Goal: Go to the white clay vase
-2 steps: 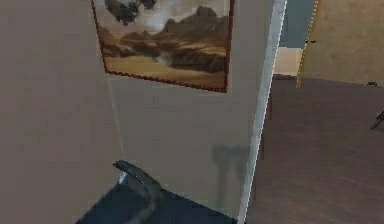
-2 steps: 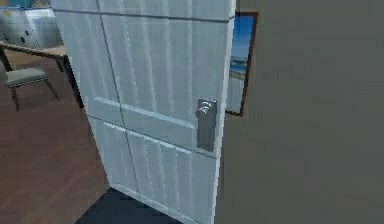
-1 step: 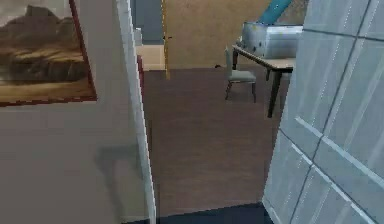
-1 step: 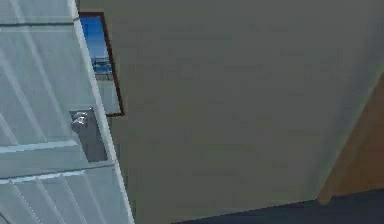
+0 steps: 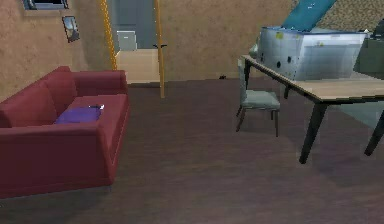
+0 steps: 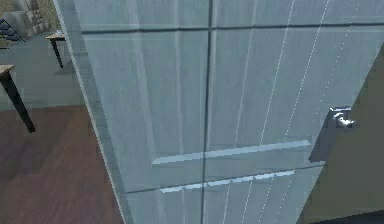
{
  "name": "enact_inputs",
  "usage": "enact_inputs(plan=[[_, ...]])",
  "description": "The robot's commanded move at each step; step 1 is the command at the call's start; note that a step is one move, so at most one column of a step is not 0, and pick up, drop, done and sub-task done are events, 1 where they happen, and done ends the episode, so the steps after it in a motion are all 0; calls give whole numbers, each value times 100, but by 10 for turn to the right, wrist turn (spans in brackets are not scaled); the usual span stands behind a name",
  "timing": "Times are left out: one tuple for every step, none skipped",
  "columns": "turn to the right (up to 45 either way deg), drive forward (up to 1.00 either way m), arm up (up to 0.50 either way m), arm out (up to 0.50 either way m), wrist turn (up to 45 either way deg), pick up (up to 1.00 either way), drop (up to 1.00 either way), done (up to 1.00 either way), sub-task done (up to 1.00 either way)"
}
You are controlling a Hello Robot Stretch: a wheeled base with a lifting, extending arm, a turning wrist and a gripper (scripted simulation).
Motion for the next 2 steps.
enact_inputs(plan=[[30, 0, 0, 0, 0, 0, 0, 0, 0], [0, 100, 0, 0, 0, 0, 0, 0, 0]])
